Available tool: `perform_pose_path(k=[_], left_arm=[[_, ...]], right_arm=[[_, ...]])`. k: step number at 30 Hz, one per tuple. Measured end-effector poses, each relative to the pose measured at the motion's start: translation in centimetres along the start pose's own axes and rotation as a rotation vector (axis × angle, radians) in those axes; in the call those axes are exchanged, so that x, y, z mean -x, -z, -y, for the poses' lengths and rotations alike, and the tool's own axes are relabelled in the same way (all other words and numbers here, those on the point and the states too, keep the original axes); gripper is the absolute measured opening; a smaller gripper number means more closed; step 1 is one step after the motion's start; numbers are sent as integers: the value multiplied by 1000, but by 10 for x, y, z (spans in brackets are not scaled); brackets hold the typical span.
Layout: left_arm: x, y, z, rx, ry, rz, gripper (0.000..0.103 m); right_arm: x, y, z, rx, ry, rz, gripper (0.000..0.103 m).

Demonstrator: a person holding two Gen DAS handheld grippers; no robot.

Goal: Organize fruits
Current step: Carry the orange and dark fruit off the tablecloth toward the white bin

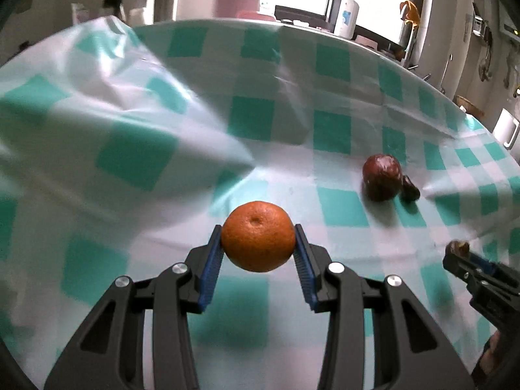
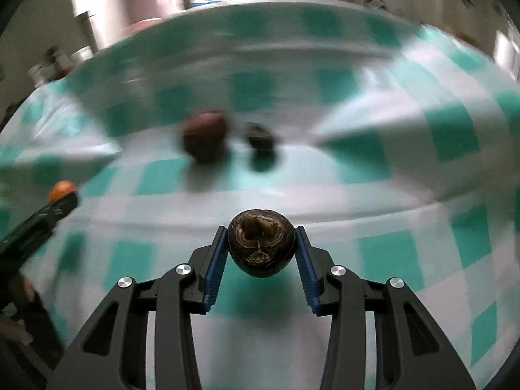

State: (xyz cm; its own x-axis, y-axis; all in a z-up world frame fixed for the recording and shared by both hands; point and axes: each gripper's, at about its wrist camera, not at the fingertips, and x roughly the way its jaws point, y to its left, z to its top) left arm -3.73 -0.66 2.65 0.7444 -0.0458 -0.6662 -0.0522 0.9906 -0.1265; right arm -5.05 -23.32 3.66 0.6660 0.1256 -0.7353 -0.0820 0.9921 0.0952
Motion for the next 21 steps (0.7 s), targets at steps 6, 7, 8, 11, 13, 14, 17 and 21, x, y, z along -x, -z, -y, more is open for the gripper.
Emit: perform_pose_path(k=[6,7,8,11,13,14,17,21], left_arm=[[52,40,1,-46,-2,40,42],[61,48,2,-59,9,45,42],[67,53,3,-69,15,49,42],[86,68,8,-92,37,54,42],[97,72,14,-106,50,66,42],[104,74,18,-121,49,81,42],[120,80,28,-158,57,100,42],[136,91,46,-210,73,106,42]], right_arm=[[47,35,-46,122,-34,51,41],[54,40,-49,133,-35,55,41],[59,45,-49,138,-38,56,41],[78,60,-49,154,-38,69,41],[93,68,-44,156,-38,84,41],[100,71,-42,155,-38,93,41],[123,82,-34,158,-27,121,41],[149,106,-12,144,2,143,41]])
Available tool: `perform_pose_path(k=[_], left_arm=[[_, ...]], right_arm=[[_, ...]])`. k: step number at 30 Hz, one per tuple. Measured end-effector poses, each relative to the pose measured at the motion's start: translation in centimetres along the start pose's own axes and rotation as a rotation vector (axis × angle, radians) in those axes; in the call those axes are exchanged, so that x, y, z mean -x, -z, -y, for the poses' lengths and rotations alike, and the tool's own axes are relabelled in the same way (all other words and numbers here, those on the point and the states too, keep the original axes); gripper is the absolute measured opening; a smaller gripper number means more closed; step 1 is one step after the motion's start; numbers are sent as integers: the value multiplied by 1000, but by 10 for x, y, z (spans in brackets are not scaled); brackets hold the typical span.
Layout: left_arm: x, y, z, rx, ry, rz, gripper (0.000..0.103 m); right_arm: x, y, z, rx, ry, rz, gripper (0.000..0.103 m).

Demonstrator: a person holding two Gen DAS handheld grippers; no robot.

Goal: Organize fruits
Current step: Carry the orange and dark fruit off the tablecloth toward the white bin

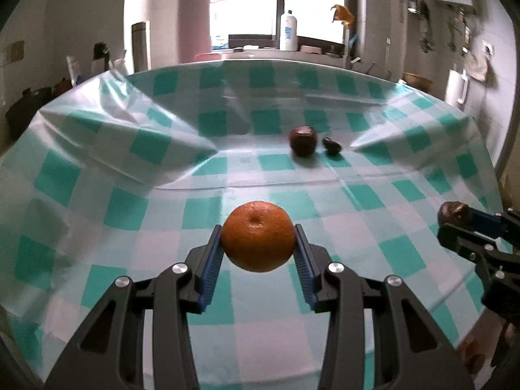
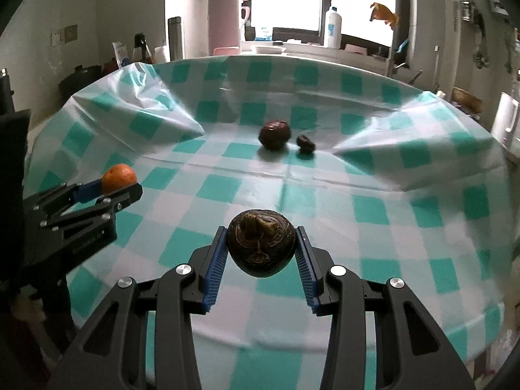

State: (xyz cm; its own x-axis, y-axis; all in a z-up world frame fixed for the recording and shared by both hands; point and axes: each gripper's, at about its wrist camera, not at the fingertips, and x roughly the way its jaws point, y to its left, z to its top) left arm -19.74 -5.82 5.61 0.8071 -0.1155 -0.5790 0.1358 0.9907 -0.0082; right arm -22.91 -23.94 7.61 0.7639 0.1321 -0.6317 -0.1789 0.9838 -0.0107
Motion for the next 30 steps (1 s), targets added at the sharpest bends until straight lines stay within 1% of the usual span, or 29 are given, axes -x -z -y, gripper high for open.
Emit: perform_pose_path(k=[7,9,12,15,19,23,24,27,30], left_arm=[[16,14,47,-128,41,5,42],[20,17,61,-163,52,8,42],[30,25,88,-238,77,18,42],[38,33,115,-312,114,19,42],[46,45,157,-420,184,4,42],[49,58,197,-518,257,-32,42],[50,62,207,-542,274,-40,42],[51,77,242,-628,341,-74,42],[52,93,270,-707,383,-100,42]], right_arm=[[40,38,40,-59,52,5,41],[53,49,51,-66,80,11,41],[69,65,67,-80,118,14,41],[82,85,86,-119,150,3,41],[96,116,111,-181,198,-22,41],[107,152,141,-263,256,-66,41],[110,166,152,-300,273,-83,41],[114,191,170,-358,306,-120,41],[116,215,184,-410,330,-155,41]])
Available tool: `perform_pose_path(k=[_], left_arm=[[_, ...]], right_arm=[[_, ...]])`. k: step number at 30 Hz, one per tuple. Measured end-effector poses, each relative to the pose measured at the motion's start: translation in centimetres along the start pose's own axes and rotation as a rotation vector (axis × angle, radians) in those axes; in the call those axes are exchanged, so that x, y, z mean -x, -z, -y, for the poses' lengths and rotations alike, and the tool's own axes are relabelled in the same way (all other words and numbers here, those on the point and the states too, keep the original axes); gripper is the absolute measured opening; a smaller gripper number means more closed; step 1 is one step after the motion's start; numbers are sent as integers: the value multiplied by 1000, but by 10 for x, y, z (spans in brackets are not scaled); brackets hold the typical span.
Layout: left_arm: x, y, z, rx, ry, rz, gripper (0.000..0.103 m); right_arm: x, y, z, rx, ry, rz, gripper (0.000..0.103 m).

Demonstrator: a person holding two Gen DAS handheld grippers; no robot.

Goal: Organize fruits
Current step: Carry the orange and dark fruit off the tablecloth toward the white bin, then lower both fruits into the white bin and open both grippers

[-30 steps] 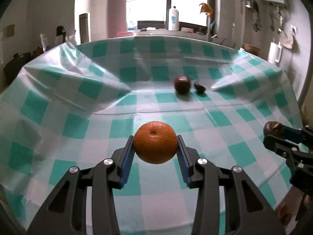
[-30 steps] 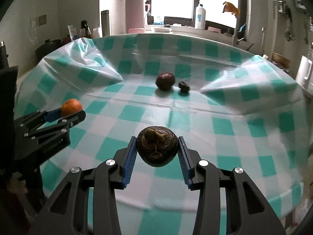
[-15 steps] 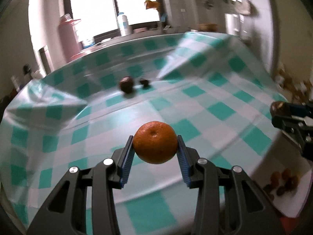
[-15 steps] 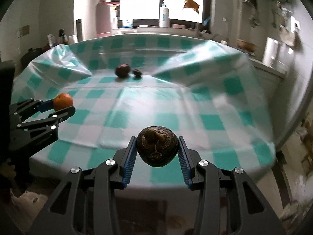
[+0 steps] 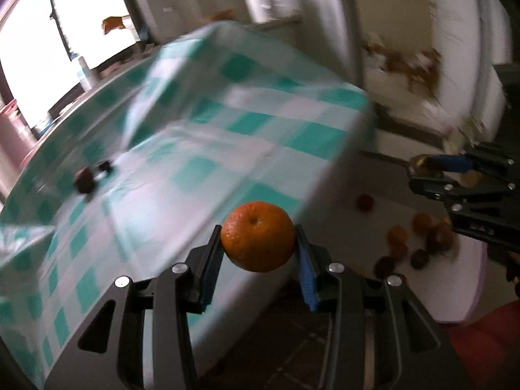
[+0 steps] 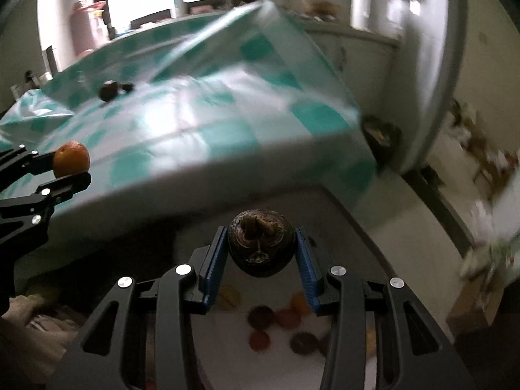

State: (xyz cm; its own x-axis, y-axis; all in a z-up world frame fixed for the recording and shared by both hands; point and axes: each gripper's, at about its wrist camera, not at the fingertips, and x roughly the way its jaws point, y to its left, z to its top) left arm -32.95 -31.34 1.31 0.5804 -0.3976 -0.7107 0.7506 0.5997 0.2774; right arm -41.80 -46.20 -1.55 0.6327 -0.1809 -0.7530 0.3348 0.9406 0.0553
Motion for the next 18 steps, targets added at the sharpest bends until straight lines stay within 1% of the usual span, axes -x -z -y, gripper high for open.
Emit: perform_pose_path(k=[4,8,12,18], left_arm=[[-27,-2,50,-140,65,-72,42],[-54,4,86,-232,96,-141,42],[-82,11,112,-287,134,-207,42],[-111,20,135,-328,158,-262,42]], right_arm=[[-14,20,23,-58,30,-56,41],[-29,41,44,-108,62,-112,41],[-42,62,60,-149,78,-160,41],[-65,81,69,-187,84,-233,41]])
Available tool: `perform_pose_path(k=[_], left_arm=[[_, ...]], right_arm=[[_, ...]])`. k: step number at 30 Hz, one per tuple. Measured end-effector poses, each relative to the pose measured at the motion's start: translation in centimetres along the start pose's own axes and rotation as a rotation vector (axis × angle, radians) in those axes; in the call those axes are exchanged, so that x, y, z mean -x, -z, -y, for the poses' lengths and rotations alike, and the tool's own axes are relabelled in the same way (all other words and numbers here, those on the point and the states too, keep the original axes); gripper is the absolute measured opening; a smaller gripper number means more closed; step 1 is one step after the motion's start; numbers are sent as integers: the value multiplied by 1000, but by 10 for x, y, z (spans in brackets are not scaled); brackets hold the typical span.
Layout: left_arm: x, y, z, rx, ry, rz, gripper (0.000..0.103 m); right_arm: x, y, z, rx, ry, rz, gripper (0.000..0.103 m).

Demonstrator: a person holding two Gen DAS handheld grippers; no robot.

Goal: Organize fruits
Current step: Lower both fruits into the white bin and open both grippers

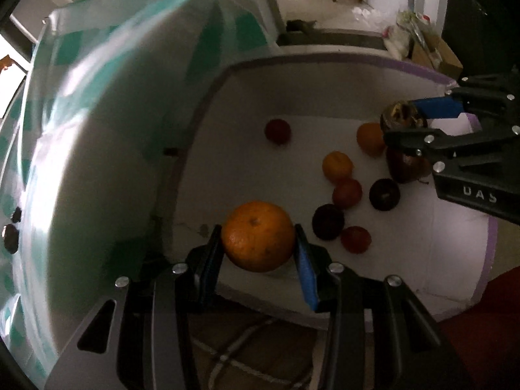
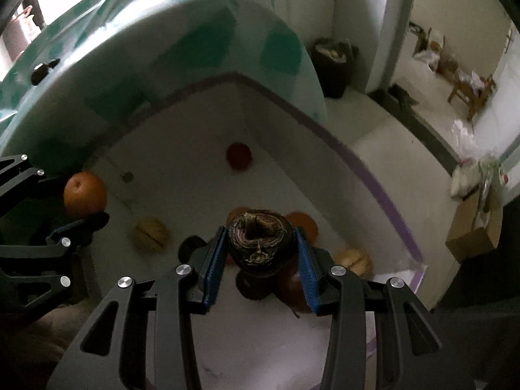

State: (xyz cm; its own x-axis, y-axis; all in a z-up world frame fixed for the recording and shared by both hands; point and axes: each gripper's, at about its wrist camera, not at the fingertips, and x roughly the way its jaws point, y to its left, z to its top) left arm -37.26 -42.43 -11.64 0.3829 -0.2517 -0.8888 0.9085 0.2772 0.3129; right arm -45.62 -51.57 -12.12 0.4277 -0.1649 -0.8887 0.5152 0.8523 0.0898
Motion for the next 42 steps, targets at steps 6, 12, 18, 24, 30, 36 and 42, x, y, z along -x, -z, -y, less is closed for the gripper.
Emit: perform_pose_path(k=[6,12,18,24,30,36,42], left_arm=[[-25,-1,1,9,17,-41,42],[-41,-4,-1,24,24,-61,42],[-52,-7,-3,33,33,-81,42],[-60,-10,-4,31,39,-93,42],[-63,-10,-5,28,42,-104,42],[-67,-11,-6,32,59,-108,43],[-64,-12,-11,28,51,-84,55]], right_arm=[[-17,5,-3,-6,-7,-45,41],[-30,9,-6,10,-19,-81,41],[-42,13,-7,10,-24,-112,41],[-47,13,-3,5,-42,-123,41],[-51,10,-3,-11,-53,-138,42],[-51,10,-2,-33,-80,-142,48],[-49,10,-3,-25,-80,-139,54]])
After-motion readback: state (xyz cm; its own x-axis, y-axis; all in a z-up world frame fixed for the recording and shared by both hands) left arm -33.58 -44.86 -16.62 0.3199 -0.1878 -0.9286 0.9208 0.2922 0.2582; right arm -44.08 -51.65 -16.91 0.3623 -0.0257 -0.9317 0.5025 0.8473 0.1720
